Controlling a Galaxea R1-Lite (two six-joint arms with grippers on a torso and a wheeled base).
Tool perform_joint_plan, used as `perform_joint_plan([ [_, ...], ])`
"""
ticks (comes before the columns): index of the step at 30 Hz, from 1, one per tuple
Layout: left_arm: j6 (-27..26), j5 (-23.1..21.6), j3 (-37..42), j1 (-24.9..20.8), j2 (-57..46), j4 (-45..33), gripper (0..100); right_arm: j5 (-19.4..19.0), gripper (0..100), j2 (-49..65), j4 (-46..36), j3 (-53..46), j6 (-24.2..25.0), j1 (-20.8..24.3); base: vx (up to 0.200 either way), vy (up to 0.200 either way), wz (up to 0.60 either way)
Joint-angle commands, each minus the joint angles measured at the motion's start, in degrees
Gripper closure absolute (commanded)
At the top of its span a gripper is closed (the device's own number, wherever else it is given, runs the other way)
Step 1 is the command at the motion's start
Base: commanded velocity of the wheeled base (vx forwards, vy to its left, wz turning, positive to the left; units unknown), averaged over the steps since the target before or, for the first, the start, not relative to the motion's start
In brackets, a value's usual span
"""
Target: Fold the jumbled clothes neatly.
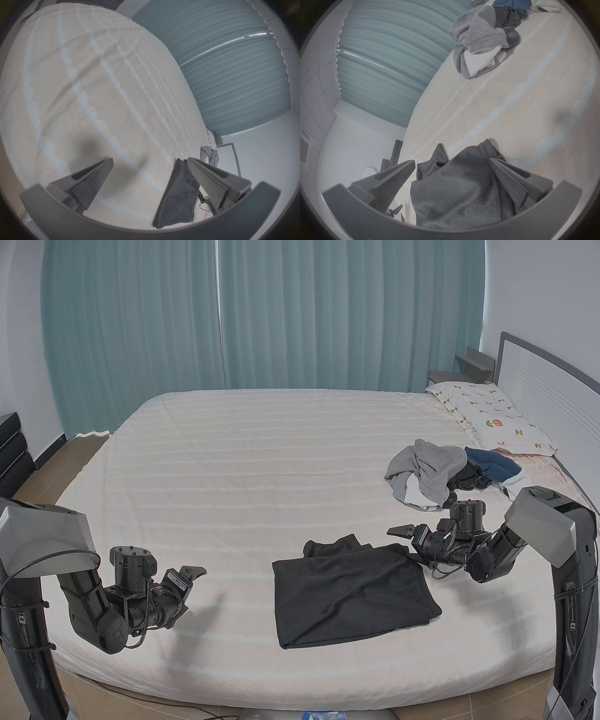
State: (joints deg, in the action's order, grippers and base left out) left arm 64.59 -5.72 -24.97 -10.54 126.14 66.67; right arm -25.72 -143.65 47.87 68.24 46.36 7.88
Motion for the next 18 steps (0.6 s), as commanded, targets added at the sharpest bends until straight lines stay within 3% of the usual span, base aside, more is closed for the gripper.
perform_joint_plan([
  [1,0.01,0.0,0.01,0.0,-0.01,0.04,0,-0.03,0,-0.31,-0.06,0.05,0.05,-0.05,0.0,0.0,0.0],
  [7,0.01,0.0,0.01,0.0,-0.01,0.04,0,-0.12,0,-0.49,-0.15,0.05,0.13,-0.05,0.0,0.0,0.0],
  [8,0.01,0.0,0.01,0.0,-0.01,0.04,0,-0.03,100,-0.49,-0.15,0.05,0.13,0.04,0.0,0.0,0.0],
  [18,0.01,0.0,0.01,0.0,-0.01,0.04,0,-0.03,100,-0.05,-0.24,0.22,1.28,-1.55,0.0,0.0,0.0],
])
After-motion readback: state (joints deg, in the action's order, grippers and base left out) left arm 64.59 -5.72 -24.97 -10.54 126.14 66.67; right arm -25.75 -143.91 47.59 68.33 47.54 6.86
